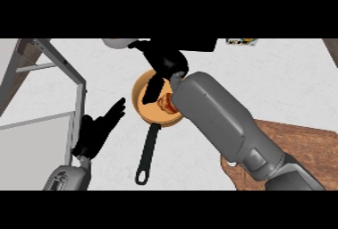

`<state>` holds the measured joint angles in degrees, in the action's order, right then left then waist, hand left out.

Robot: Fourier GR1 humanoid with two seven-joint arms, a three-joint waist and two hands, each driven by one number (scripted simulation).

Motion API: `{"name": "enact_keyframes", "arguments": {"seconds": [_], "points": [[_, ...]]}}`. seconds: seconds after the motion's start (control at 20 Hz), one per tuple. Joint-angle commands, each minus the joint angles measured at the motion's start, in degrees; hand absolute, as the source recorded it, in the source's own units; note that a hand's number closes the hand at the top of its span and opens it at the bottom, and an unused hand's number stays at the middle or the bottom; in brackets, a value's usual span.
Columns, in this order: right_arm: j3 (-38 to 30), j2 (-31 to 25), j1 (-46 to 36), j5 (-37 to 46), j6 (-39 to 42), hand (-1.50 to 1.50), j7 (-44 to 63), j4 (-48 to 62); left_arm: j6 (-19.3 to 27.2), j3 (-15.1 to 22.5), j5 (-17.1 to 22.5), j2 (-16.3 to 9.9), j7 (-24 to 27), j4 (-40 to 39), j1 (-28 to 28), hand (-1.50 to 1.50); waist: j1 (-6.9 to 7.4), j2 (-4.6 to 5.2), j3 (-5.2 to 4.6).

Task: Pick the croissant from the cutting board and place it in the pot

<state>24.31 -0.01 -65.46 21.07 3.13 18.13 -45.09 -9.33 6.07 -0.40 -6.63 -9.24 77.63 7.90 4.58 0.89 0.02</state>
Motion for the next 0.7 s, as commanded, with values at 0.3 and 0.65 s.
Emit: {"name": "enact_keyframes", "arguments": {"seconds": [0.3, 0.65], "points": [[-12.78, 0.01, -1.53, -12.39, -22.16, -1.50, -4.87, -0.22, -1.39, -1.18, 1.37, -1.17, 0.89, 1.15, -3.10, 0.00, -1.72, -0.40, -0.02], [-23.47, -3.16, -1.02, -18.58, -18.43, -1.50, -16.04, 2.06, 0.19, -1.12, -0.14, -0.34, 2.83, 1.27, -4.51, 0.00, -3.22, -0.49, -0.01]]}}
